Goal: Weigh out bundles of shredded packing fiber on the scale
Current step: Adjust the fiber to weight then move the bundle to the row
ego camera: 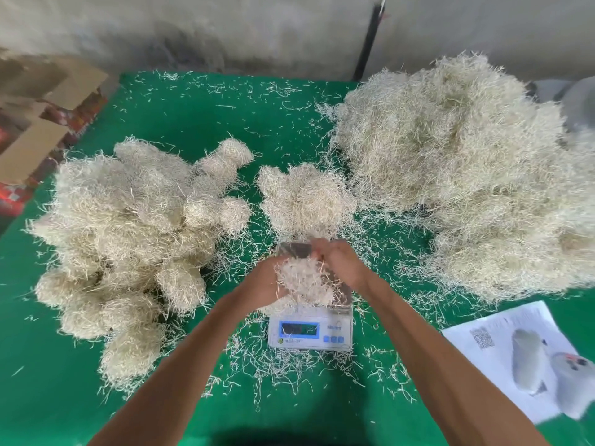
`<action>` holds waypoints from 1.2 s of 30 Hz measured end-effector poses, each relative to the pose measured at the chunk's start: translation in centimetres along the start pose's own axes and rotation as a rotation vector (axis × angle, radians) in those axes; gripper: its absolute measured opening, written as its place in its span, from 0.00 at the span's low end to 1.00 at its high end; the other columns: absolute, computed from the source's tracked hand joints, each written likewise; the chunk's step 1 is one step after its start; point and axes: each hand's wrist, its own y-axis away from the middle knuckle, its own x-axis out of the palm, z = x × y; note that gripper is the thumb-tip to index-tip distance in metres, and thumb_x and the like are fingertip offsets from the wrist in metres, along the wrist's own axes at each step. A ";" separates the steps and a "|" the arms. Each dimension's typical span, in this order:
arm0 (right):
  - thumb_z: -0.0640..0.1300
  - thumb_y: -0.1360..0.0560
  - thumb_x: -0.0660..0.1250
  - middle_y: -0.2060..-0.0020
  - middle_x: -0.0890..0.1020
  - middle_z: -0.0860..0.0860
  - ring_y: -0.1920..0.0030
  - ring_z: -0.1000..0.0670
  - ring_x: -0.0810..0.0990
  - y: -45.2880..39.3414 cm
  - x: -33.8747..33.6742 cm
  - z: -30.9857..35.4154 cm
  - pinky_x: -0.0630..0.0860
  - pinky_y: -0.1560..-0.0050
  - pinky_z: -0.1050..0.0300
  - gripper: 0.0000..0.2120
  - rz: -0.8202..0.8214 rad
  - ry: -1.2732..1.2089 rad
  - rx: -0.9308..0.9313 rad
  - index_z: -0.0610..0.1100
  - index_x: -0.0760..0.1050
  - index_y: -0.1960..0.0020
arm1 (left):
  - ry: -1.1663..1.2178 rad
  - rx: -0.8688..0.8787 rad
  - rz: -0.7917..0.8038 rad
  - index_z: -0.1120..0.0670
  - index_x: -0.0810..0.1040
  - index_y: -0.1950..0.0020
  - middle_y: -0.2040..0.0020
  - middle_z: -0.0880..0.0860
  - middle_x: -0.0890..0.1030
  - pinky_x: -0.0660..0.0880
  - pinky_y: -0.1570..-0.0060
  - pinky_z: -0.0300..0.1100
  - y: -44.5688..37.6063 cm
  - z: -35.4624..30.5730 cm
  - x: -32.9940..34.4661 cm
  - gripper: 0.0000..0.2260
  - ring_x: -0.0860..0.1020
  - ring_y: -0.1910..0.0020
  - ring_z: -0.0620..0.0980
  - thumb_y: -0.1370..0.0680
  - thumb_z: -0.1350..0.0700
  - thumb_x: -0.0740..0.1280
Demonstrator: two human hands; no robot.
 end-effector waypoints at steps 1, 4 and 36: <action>0.67 0.18 0.56 0.48 0.86 0.49 0.42 0.36 0.82 0.2 -0.6 0.3 0.79 0.39 0.42 0.24 -0.035 -0.041 -0.007 0.53 0.85 0.46 | 0.098 -0.078 -0.012 0.54 0.64 0.24 0.39 0.56 0.79 0.77 0.57 0.34 0.2 0.0 -0.1 0.36 0.79 0.52 0.43 0.28 0.60 0.77; 0.52 0.13 0.55 0.34 0.78 0.52 0.27 0.38 0.72 0.1 -1.0 0.6 0.74 0.35 0.57 0.20 -0.020 -0.179 0.033 0.46 0.72 0.26 | 0.231 -0.132 -0.025 0.50 0.77 0.40 0.32 0.56 0.76 0.74 0.52 0.35 0.3 -0.7 -0.8 0.14 0.77 0.40 0.49 0.24 0.53 0.72; 0.76 0.20 0.45 0.23 0.71 0.47 0.23 0.45 0.68 2.1 0.4 -2.3 0.63 0.24 0.40 0.40 -0.418 0.477 -0.179 0.49 0.65 0.21 | 0.332 0.040 -0.418 0.52 0.68 0.27 0.30 0.52 0.73 0.73 0.33 0.55 1.8 -1.1 1.7 0.21 0.74 0.33 0.50 0.18 0.45 0.64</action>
